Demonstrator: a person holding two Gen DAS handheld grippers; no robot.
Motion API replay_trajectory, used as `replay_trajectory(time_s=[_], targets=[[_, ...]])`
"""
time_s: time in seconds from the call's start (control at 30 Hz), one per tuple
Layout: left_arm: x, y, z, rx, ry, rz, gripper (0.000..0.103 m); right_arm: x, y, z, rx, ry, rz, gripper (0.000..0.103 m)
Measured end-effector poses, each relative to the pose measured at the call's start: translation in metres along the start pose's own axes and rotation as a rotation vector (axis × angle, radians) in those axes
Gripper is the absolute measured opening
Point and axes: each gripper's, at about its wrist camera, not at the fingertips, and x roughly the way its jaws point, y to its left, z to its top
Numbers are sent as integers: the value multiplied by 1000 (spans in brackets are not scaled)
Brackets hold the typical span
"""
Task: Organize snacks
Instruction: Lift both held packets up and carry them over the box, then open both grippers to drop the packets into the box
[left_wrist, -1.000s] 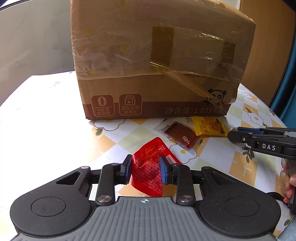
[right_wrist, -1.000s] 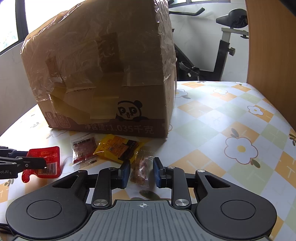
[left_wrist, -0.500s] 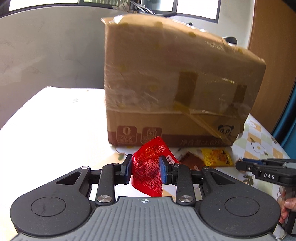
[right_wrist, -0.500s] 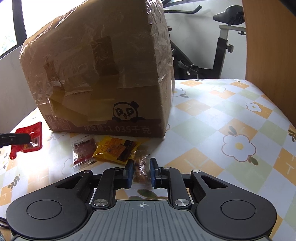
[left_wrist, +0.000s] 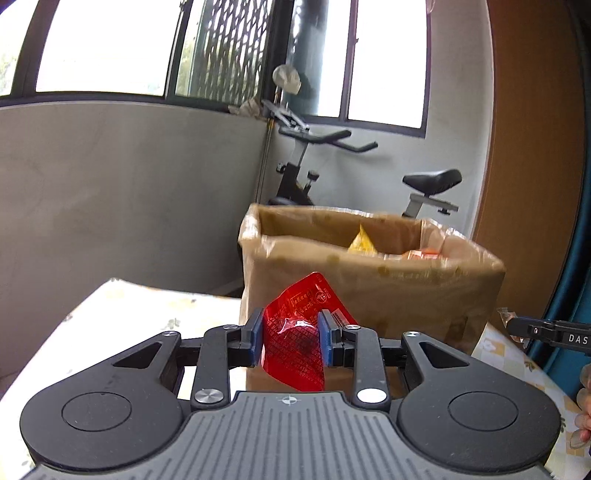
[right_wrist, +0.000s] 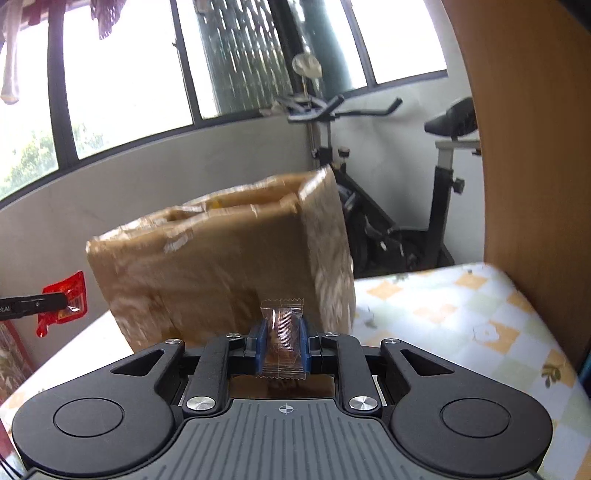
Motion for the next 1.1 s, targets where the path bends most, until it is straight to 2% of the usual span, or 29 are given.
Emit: replay_trajectory(time_s=[0.1, 0.2, 0.3, 0.4, 0.53, 0.6, 0.7, 0.77, 0.83, 0.93, 1.0, 1.1], targets=[[-3, -6, 30, 29, -71, -28, 32, -6, 9, 33, -17, -84, 54, 17], [6, -15, 54, 59, -112, -46, 32, 3, 15, 64, -59, -119, 95, 17], [36, -27, 73, 65, -108, -62, 32, 30, 22, 86, -101, -116, 104, 17], [70, -34, 84, 37, -56, -56, 32, 68, 24, 98, -67, -72, 114, 17], [101, -41, 85, 78, -10, -5, 32, 116, 29, 99, -56, 19, 73, 17], [115, -42, 86, 67, 29, -3, 32, 132, 34, 94, -51, 65, 35, 17], [129, -33, 82, 41, 81, -12, 33, 147, 41, 87, -49, 115, 23, 17], [133, -30, 79, 56, 96, -10, 37, 149, 46, 83, -68, 130, 12, 17], [134, -26, 77, 63, 109, 2, 51, 148, 48, 81, -71, 135, 4, 21], [128, -22, 74, 64, 103, 13, 56, 140, 47, 81, -73, 120, 2, 30], [123, -18, 73, 54, 100, 18, 63, 133, 45, 81, -77, 108, 0, 31], [115, -14, 76, 38, 83, 15, 65, 121, 42, 81, -87, 102, 10, 31]])
